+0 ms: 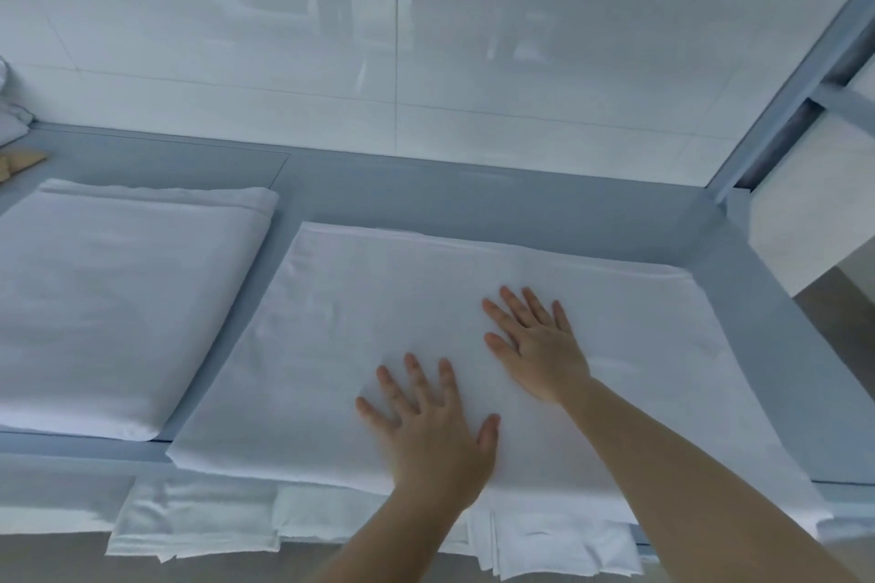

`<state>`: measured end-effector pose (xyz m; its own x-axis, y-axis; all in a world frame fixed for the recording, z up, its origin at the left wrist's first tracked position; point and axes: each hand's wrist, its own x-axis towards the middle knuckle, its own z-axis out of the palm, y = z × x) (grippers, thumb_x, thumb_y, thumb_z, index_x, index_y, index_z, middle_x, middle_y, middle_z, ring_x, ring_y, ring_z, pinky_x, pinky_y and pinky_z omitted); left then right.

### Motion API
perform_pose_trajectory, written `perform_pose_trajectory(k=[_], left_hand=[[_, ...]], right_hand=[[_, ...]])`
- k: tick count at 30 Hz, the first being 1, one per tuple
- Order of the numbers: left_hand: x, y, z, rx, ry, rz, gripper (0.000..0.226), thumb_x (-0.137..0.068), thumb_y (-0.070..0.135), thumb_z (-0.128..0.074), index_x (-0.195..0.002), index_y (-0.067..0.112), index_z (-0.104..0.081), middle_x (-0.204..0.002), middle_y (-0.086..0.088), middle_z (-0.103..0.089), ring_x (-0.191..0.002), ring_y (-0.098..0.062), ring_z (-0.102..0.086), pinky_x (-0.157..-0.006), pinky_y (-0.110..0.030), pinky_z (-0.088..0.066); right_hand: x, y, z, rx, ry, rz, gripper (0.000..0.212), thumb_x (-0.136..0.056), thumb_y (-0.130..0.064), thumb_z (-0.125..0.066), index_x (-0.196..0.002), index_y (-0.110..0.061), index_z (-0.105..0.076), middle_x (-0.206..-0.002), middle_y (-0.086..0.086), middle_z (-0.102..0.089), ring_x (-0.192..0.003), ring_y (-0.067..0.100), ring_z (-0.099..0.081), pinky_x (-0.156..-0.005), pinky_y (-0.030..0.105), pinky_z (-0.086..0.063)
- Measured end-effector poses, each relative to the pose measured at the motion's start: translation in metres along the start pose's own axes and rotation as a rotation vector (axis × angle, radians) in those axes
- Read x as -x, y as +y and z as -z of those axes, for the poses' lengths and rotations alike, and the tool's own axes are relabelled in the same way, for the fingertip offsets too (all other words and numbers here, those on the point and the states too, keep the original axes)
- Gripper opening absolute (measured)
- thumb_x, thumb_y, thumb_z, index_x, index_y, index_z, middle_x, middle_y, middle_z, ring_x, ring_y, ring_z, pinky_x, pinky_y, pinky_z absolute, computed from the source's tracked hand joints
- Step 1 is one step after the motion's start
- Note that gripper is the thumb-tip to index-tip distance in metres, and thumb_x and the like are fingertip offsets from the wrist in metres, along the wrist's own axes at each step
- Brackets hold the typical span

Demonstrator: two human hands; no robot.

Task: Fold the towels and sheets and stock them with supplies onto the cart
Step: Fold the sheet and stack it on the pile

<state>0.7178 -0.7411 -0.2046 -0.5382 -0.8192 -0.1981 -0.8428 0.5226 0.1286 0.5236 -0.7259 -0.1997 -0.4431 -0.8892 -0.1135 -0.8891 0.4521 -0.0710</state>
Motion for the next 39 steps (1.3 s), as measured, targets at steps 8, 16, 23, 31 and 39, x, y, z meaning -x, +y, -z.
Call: perform_pose_trajectory(k=[8,16,23,31,39], left_hand=[[-0.024,-0.015,-0.001,-0.088,0.070,-0.191,0.082,-0.074,0.081,0.008,-0.143,0.040,0.026,-0.153,-0.012,0.027,-0.139,-0.047,0.027,-0.100,-0.073,0.018],[-0.082,-0.039,0.023,-0.213,-0.036,-0.587,0.074,-0.071,0.084,0.005,-0.134,0.056,0.033,-0.155,-0.002,0.032,-0.139,-0.036,0.032,-0.104,-0.068,0.019],[-0.125,-0.046,0.036,-0.295,-0.056,-0.779,0.068,-0.077,0.081,-0.003,-0.134,0.060,0.029,-0.154,0.006,0.033,-0.138,-0.031,0.036,-0.108,-0.064,0.019],[-0.165,-0.056,0.043,-0.343,0.115,-0.705,0.067,-0.082,0.070,0.005,-0.143,0.050,0.022,-0.160,0.008,0.018,-0.140,-0.024,0.034,-0.109,-0.059,0.020],[-0.200,-0.056,0.041,-0.120,0.077,-0.329,0.081,-0.088,0.072,-0.020,-0.151,0.032,0.015,-0.158,-0.020,0.018,-0.143,-0.033,0.025,-0.118,-0.045,0.009]], right_hand=[[0.010,0.005,-0.008,-0.049,0.049,-0.171,0.056,-0.095,-0.061,-0.010,-0.149,-0.048,-0.002,-0.159,-0.019,0.007,-0.147,0.011,0.011,-0.118,0.046,0.009],[0.023,0.014,-0.009,0.016,0.128,-0.285,0.070,-0.089,-0.068,-0.016,-0.151,-0.036,-0.018,-0.161,-0.005,-0.012,-0.148,0.022,0.009,-0.112,0.061,0.012],[-0.036,0.042,0.020,0.145,-0.047,0.202,0.074,-0.077,-0.080,0.002,-0.144,-0.053,0.013,-0.153,-0.023,0.023,-0.141,0.011,0.032,-0.112,0.057,0.019],[-0.036,0.039,0.004,0.023,-0.045,-0.008,0.073,-0.072,-0.083,0.005,-0.138,-0.058,0.021,-0.153,-0.026,0.023,-0.143,0.010,0.025,-0.113,0.054,0.018],[-0.024,0.025,-0.006,-0.023,0.021,-0.198,0.076,-0.073,-0.081,0.007,-0.143,-0.054,0.015,-0.155,-0.024,0.020,-0.145,0.013,0.022,-0.111,0.058,0.018]])
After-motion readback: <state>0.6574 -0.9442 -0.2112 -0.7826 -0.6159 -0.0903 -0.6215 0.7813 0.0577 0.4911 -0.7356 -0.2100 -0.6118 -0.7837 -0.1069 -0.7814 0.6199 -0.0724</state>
